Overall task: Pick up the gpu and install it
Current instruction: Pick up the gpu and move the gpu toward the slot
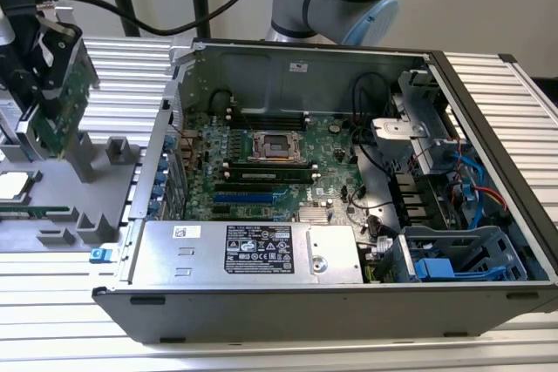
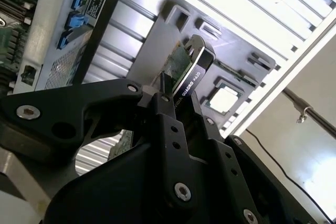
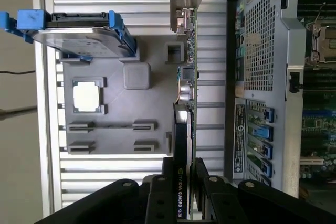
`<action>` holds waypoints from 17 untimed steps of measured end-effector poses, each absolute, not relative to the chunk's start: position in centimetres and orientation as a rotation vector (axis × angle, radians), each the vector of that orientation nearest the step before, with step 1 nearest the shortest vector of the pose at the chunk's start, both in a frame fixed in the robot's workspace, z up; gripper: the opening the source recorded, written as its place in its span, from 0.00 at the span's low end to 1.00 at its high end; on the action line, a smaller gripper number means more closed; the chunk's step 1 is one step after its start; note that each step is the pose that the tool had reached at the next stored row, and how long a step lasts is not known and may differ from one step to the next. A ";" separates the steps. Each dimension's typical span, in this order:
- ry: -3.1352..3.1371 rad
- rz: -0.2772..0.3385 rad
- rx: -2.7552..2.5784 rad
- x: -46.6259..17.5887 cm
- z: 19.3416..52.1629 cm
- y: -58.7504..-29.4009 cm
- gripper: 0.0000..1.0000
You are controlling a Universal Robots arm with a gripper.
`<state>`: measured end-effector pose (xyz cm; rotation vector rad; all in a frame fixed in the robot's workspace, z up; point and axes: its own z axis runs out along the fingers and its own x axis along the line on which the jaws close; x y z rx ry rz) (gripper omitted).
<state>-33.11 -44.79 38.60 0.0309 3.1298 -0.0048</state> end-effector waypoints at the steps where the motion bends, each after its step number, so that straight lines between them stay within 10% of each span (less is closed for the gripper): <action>1: 3.130 -0.005 0.031 -33.1 38.7 -44.8 0.00; 17: 3.130 -0.005 0.031 -33.1 39.8 -44.8 0.00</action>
